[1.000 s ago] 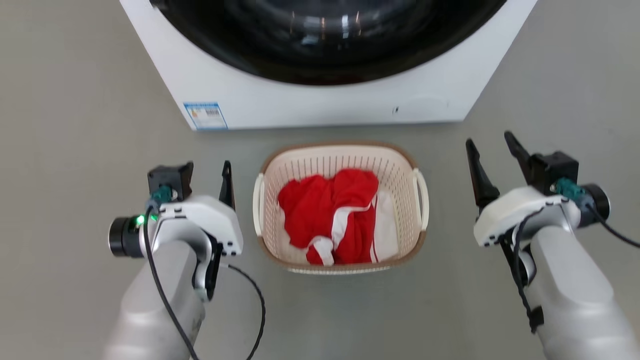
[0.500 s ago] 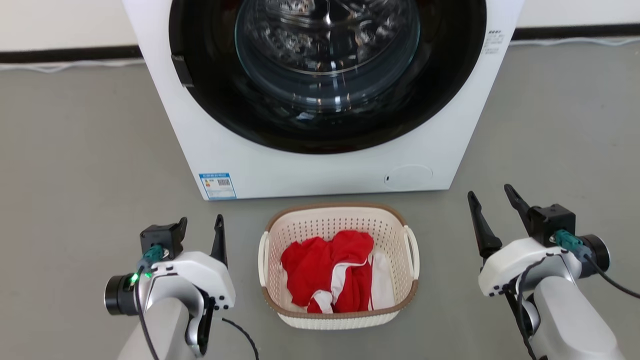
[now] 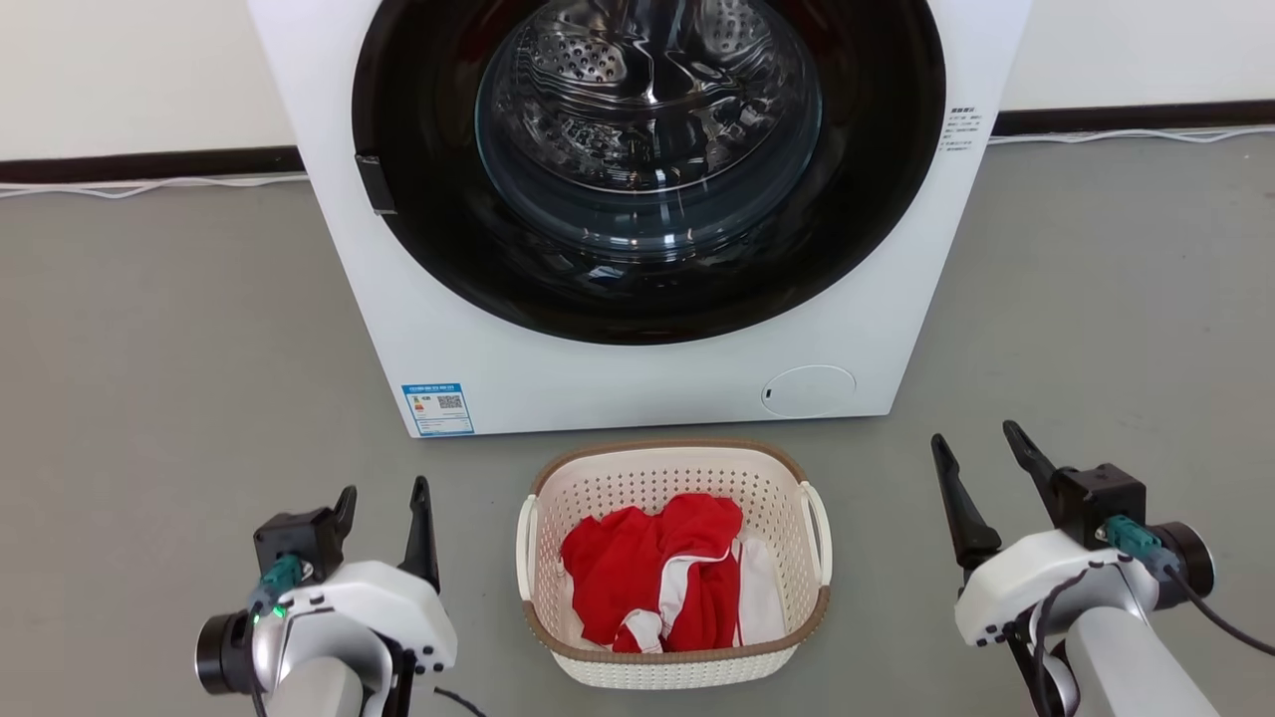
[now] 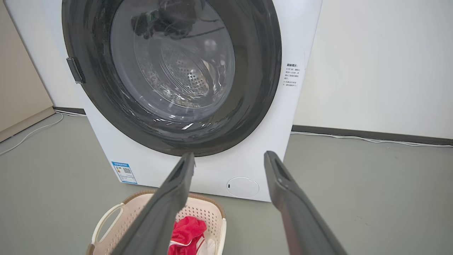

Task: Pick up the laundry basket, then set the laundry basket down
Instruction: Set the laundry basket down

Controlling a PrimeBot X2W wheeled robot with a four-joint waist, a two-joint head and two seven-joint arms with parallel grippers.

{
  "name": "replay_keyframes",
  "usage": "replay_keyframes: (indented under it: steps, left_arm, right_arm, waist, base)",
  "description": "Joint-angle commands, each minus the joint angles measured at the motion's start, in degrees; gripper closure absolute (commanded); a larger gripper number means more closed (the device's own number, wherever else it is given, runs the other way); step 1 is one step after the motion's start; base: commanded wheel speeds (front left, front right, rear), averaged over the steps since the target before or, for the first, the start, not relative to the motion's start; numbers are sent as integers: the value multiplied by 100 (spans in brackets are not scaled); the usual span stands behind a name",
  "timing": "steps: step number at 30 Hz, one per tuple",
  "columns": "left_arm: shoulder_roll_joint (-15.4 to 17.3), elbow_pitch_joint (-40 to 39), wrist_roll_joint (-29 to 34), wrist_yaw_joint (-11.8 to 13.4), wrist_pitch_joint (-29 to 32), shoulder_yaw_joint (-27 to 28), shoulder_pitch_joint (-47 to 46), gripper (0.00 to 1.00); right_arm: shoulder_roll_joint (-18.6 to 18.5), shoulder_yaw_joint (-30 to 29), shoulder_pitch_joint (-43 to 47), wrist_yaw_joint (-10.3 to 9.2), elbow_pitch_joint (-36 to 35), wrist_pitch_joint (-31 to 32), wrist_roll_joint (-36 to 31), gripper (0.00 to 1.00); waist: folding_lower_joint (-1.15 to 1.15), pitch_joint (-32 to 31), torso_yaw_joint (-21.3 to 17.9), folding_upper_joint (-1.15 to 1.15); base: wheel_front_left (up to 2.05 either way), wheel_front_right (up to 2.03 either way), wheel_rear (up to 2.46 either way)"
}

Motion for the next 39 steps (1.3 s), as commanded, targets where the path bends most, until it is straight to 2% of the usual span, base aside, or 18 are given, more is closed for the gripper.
replay_keyframes:
  steps: [1, 25, 39]
  left_arm:
    - [71, -210, 93, -74, -35, 238, -6, 0]
    - [-104, -955, 240, -105, -35, 718, 855, 0]
    - [-158, -1190, 248, -97, -35, 838, 1093, 0]
  right_arm:
    - [-14, 106, 5, 34, -206, -79, 3, 0]
    - [119, -189, 855, 34, -812, -79, -133, 0]
    - [162, -219, 946, 34, -914, -79, -224, 0]
  waist:
    - [0, -28, -11, 0]
    - [0, -234, -117, 0]
    - [0, -328, -126, 0]
  base:
    - [0, 0, 0]
    - [0, 0, 0]
    - [0, 0, 0]
